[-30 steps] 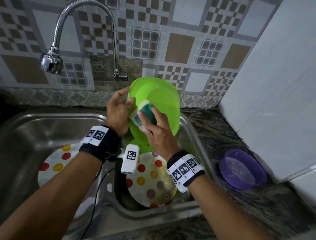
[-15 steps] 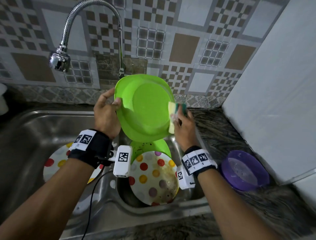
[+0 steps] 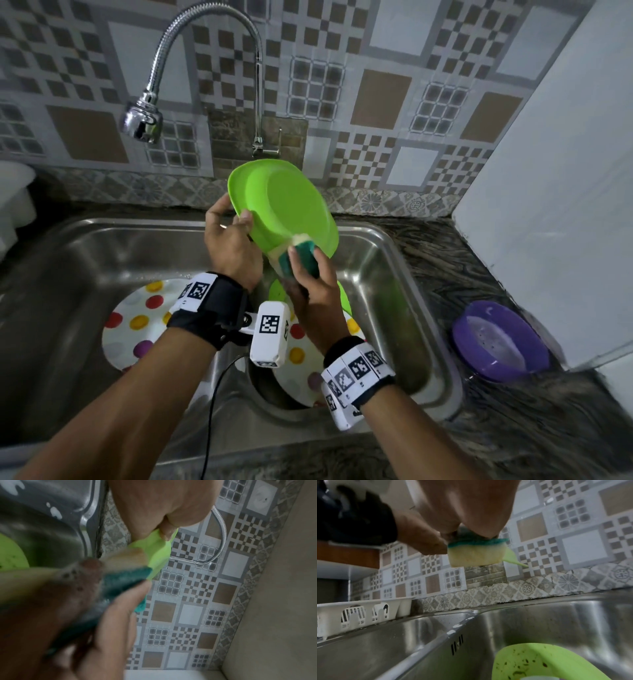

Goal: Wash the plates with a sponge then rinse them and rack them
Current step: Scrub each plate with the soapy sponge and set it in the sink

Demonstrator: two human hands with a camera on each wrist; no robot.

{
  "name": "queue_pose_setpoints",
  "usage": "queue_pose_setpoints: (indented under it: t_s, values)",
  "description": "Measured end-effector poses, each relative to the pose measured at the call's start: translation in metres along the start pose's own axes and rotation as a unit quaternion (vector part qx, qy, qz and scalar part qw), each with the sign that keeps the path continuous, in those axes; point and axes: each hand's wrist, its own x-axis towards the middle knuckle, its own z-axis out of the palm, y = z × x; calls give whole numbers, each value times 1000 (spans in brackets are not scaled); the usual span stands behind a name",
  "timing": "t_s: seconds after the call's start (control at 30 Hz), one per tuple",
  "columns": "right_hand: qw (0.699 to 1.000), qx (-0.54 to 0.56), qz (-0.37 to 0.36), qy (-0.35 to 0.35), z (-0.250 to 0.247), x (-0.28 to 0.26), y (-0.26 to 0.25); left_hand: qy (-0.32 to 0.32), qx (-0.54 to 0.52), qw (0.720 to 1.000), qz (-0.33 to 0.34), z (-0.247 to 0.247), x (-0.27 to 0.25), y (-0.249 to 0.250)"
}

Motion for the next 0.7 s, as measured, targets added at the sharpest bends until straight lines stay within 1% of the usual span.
queue_pose_setpoints:
  t_s: [0.07, 0.13, 0.17, 0.2, 0.3, 0.37, 0.4, 0.47, 0.53, 0.57, 0.6, 0.63, 0.67, 0.7]
  values:
    - [998, 8, -22, -51, -2, 1, -3, -32, 37, 997, 57, -14, 3, 12]
    - [995, -14, -56, -81, -5, 3, -4, -68, 94, 984, 132, -34, 9, 30]
    - [996, -11, -51, -78, -8, 6, -4, -88, 124, 975, 165, -46, 13, 39]
    - [997, -3, -30, -69, -10, 10, -5, -106, 154, 964, 189, -59, 16, 50]
    - [998, 5, 36, -54, -19, 23, 1, -149, 260, 927, 227, -97, 25, 78]
    - [996, 11, 63, -57, -24, 30, 5, -155, 372, 885, 233, -125, 34, 85]
    - [995, 17, 74, -58, -25, 33, 6, -151, 433, 859, 228, -140, 41, 86]
    - [994, 29, 88, -52, -26, 38, 10, -145, 557, 786, 224, -170, 54, 83]
    - [993, 37, 100, -41, -25, 42, 13, -152, 650, 716, 203, -192, 61, 74]
    - [993, 41, 105, -33, -25, 43, 14, -157, 684, 687, 191, -198, 64, 69]
    - [993, 45, 110, -26, -24, 44, 15, -160, 708, 665, 175, -201, 65, 64]
    - [992, 46, 115, -21, -24, 44, 17, -165, 725, 650, 157, -204, 67, 59]
    - [992, 45, 119, -19, -24, 44, 19, -172, 735, 642, 132, -208, 69, 53]
    - [992, 43, 120, -19, -24, 44, 21, -182, 736, 641, 117, -213, 71, 47]
